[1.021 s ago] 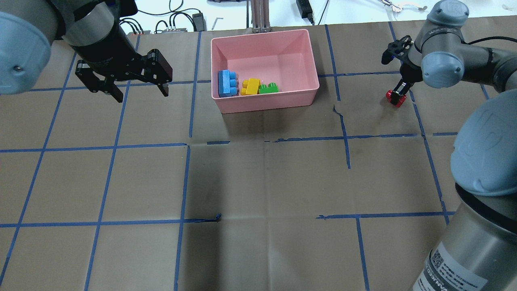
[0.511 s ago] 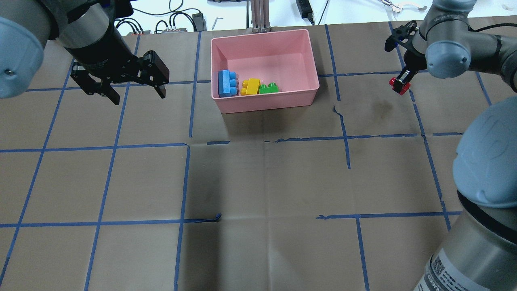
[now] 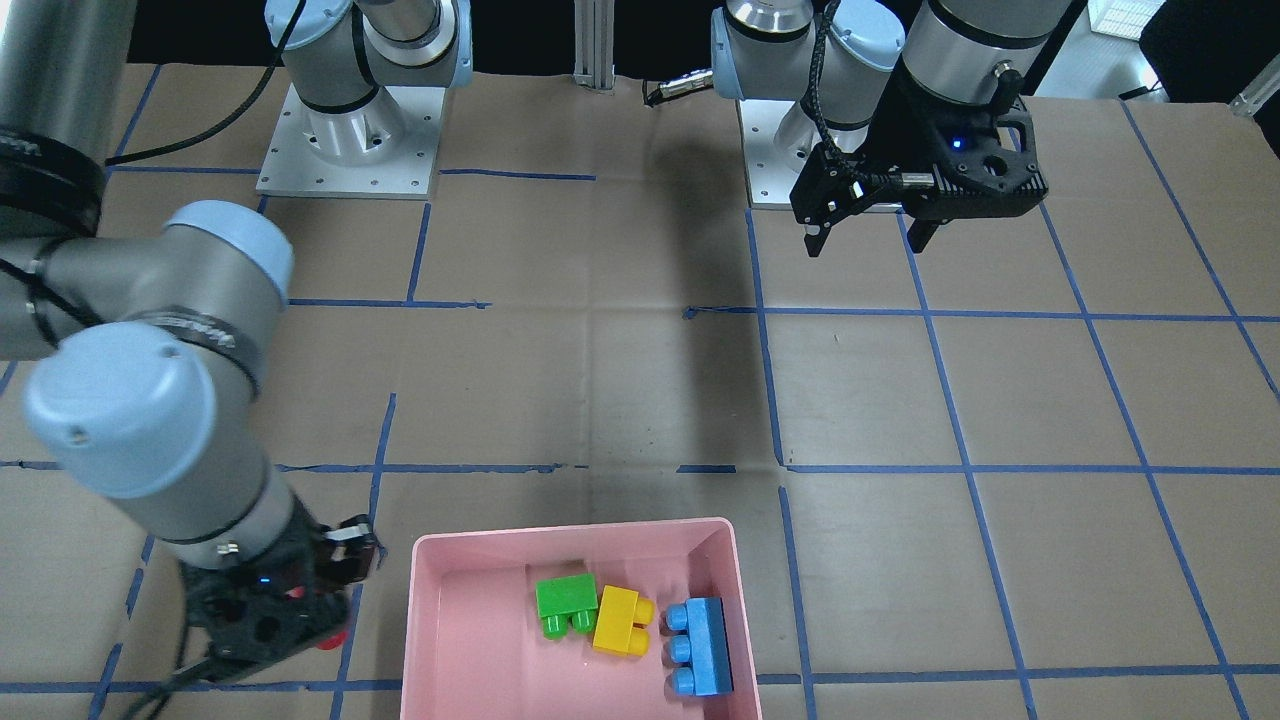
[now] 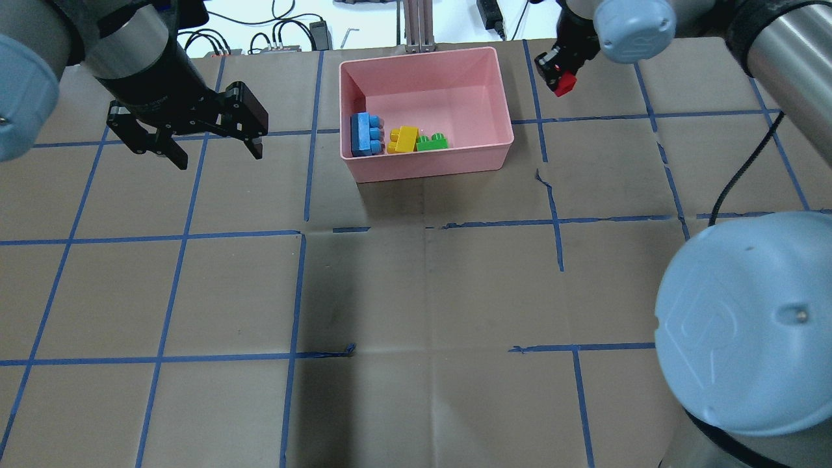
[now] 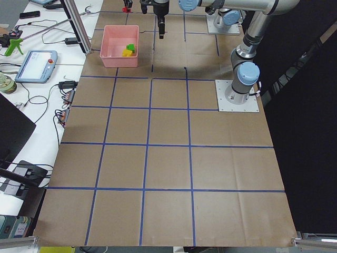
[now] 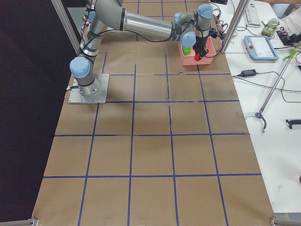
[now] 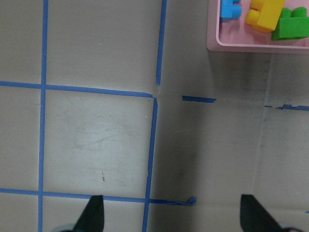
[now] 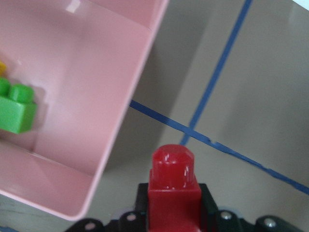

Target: Put all blocks into box

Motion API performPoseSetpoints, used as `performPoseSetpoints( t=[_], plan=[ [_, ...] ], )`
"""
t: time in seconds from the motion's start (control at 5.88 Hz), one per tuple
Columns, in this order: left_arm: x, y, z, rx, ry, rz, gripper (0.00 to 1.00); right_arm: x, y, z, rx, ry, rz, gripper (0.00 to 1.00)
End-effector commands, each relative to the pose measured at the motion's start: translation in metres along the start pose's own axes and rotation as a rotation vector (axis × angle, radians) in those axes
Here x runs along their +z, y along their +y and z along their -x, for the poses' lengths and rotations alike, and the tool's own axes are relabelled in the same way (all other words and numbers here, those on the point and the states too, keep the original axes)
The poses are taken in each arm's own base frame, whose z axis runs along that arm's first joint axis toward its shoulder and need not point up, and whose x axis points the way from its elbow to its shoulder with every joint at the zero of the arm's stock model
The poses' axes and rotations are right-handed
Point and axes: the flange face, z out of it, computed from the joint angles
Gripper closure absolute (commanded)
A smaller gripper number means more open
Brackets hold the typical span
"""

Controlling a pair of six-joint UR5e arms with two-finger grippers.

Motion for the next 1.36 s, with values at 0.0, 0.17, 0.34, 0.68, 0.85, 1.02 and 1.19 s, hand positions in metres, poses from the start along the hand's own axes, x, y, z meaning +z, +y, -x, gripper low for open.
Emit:
performPoseSetpoints(
  t=[0.0,0.17,0.34,0.68,0.85,1.02,1.19],
  plan=[
    [-0.001,0.0,0.0,0.0,0.0,-0.001,0.0,0.026,-0.044,0.115,0.136,-0.049,-0.008,0.87],
    [-0.001,0.0,0.0,-0.002,0.0,-0.001,0.0,0.054,-0.052,0.141,0.169,-0.067,0.015,0.79],
    [-0.001,0.0,0.0,-0.002,0.0,0.0,0.0,0.062,-0.053,0.158,0.177,-0.071,0.025,0.69],
    [-0.001,0.0,0.0,-0.002,0.0,0.0,0.0,0.05,-0.057,0.152,0.179,-0.064,-0.02,0.01],
    [-0.001,0.001,0.0,-0.002,0.0,0.0,0.0,0.033,-0.057,0.139,0.193,-0.051,-0.035,0.0],
    [-0.001,0.001,0.0,-0.002,0.0,-0.001,0.0,0.009,-0.051,0.116,0.221,-0.044,-0.03,0.0],
    [-0.001,0.001,0.0,-0.002,0.0,-0.001,0.0,-0.016,-0.027,0.064,0.288,-0.049,0.058,0.0]
  ],
)
